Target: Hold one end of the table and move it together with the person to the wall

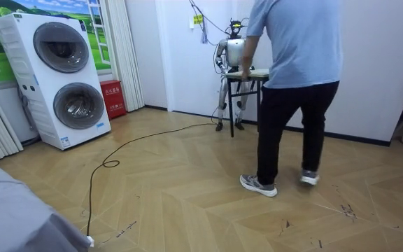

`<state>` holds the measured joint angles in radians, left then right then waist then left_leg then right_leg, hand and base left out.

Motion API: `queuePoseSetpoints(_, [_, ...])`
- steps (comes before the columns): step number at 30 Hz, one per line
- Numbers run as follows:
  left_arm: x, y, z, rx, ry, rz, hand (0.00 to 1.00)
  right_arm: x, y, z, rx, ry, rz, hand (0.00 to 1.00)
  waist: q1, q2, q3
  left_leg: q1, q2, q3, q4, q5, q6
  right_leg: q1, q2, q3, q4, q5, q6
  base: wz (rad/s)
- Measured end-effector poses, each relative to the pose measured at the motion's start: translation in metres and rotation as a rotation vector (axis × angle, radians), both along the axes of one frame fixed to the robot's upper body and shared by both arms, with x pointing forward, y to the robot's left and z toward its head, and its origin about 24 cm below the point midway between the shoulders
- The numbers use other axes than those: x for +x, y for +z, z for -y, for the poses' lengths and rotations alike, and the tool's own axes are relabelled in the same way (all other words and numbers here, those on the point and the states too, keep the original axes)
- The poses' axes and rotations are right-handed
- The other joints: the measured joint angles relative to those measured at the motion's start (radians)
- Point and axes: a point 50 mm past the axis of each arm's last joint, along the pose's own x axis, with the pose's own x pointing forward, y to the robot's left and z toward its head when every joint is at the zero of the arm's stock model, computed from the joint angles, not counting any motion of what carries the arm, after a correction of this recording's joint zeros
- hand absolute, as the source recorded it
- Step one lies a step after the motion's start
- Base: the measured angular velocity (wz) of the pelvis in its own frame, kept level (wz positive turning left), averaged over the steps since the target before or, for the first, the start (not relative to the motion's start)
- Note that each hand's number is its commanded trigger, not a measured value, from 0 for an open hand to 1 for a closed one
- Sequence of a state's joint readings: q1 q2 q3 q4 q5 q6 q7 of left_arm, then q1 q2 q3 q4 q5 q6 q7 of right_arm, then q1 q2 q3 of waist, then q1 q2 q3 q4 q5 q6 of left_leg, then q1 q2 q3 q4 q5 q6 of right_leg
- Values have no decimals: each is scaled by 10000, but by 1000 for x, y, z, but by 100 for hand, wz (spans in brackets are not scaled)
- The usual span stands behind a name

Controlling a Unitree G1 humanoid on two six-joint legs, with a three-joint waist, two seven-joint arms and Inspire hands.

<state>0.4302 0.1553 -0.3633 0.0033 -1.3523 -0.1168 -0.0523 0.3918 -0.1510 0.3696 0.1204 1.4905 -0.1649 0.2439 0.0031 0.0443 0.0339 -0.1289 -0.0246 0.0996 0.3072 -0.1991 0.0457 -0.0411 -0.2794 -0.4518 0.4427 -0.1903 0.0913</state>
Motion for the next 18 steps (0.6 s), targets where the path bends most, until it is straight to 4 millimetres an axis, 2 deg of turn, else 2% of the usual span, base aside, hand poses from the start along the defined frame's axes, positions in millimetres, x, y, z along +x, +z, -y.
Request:
queuePoseSetpoints(1, [1, 0, -1, 134, -62, 45, 100, -2, 0, 0, 34, -151, -28, 100, -170, -103, 58, -104, -197, -506, 149, 16, 50, -37, 60, 649, 67, -185, -192, 121])
queuePoseSetpoints(2, [2, 1, -3, 221, -79, 85, 100, -2, -1, -2, 133, -170, -53, 100, -350, -176, 60, -371, -311, -1035, 359, 36, 78, -37, 405, 1412, -143, -495, -283, 122])
queuePoseSetpoints(3, [2, 1, -4, 257, -102, 111, 100, -2, -1, -2, 159, -160, -58, 100, -409, -229, 52, -505, -426, -1228, 447, 67, 82, -33, 624, 1737, -343, -666, -282, 115])
queuePoseSetpoints(4, [3, 2, -4, 269, -120, 153, 100, -1, 0, -2, 187, -156, -15, 100, -458, -288, 42, -753, -669, -1519, 555, 116, 78, 22, 931, 2128, -735, -876, -288, 90])
queuePoseSetpoints(5, [4, 2, -3, 279, -128, 178, 100, 1, 1, -3, 215, -152, 43, 100, -390, -273, 38, -965, -763, -1688, 603, 185, 57, 121, 1006, 2224, -1065, -877, -176, 77])
queuePoseSetpoints(6, [4, 2, -3, 275, -134, 194, 100, 2, 1, -2, 181, -174, 59, 100, -358, -275, 38, -1055, -776, -1776, 619, 231, 38, 161, 1050, 2227, -1190, -843, -104, 57])
queuePoseSetpoints(7, [5, 2, -3, 272, -130, 218, 100, 2, 2, -2, 185, -174, 63, 100, -179, -341, 40, -1114, -769, -1904, 615, 326, -20, 206, 1120, 2199, -1403, -791, -7, 42])
queuePoseSetpoints(9, [5, 3, -3, 275, -84, 236, 100, 3, 2, -3, 208, -159, 84, 100, 149, -367, 35, -1184, -733, -2076, 593, 415, -111, 330, 1234, 2026, -1674, -752, -28, 33])
queuePoseSetpoints(11, [5, 3, -4, 297, -69, 247, 100, 5, 3, -2, 210, -114, 108, 100, 451, -371, 35, -1222, -700, -2370, 516, 556, -218, 485, 1419, 1996, -1913, -658, -139, 35])
queuePoseSetpoints(16, [0, 2, -5, 280, 285, 186, 100, 12, 2, -4, 58, 247, 149, 100, 788, -378, 31, -1229, -595, -2431, 303, 785, -318, 608, 1585, 1960, -2071, -589, -251, 25])
queuePoseSetpoints(18, [-3, 3, -9, 351, 540, 225, 100, 11, 2, -8, 64, 402, 134, 100, 788, -381, 25, -1313, -598, -2615, 307, 830, -367, 630, 1636, 1744, -2073, -581, -265, 27])
